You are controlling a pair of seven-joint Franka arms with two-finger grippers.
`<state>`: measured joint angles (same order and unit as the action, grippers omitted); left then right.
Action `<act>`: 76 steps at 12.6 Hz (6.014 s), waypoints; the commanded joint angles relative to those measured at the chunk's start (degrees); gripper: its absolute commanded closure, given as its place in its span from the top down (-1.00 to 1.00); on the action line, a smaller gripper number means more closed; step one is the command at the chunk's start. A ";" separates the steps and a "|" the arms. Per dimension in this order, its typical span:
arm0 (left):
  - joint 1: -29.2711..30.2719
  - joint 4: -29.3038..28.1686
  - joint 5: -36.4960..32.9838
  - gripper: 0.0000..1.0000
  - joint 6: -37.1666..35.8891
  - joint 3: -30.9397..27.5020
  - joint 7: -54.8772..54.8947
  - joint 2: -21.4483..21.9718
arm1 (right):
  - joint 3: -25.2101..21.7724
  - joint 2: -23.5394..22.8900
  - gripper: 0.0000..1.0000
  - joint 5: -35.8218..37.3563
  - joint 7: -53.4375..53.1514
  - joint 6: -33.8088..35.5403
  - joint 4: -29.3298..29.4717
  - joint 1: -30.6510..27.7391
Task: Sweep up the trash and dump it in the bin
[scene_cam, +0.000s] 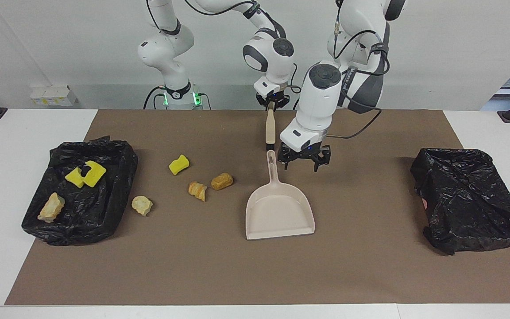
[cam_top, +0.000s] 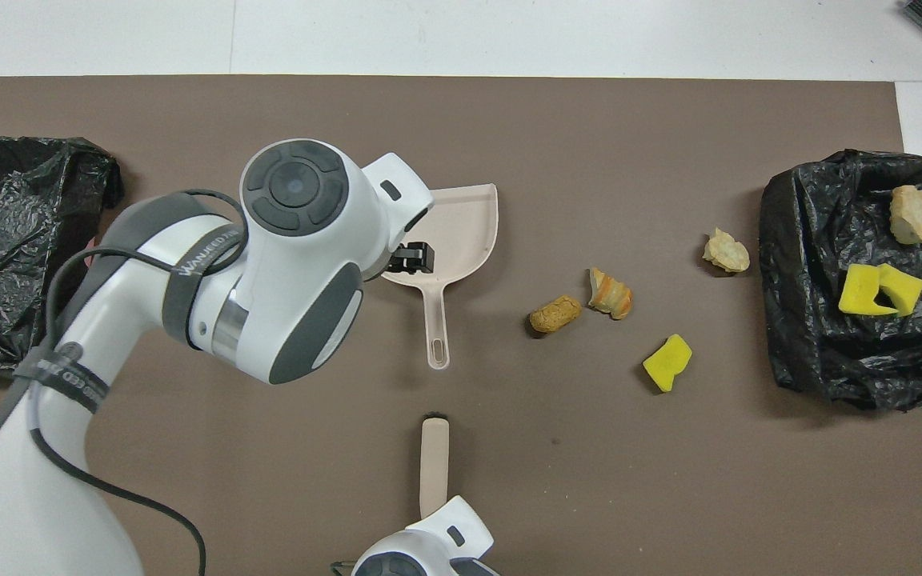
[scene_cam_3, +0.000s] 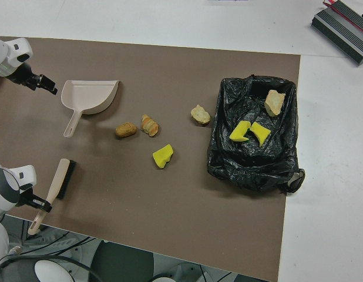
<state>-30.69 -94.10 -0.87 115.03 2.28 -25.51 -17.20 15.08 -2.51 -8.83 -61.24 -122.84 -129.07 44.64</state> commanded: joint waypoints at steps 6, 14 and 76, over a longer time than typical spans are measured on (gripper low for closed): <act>-4.73 -11.00 -0.37 1.00 11.61 -0.70 -5.96 0.93 | -0.75 5.74 -1.00 0.39 3.75 7.07 -1.09 -4.29; -5.88 -11.72 -0.28 0.69 15.40 -0.70 -5.87 -1.52 | -0.76 10.33 -1.00 5.13 19.12 15.33 1.88 -21.32; -4.12 -23.15 -3.00 -1.00 2.12 -1.40 62.95 10.52 | 0.56 -9.45 -1.00 -7.49 59.01 9.46 15.07 -31.46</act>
<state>-34.40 -114.67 -2.87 117.58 1.37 37.08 -9.03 15.49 -12.98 -11.14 -8.03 -112.31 -113.19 12.82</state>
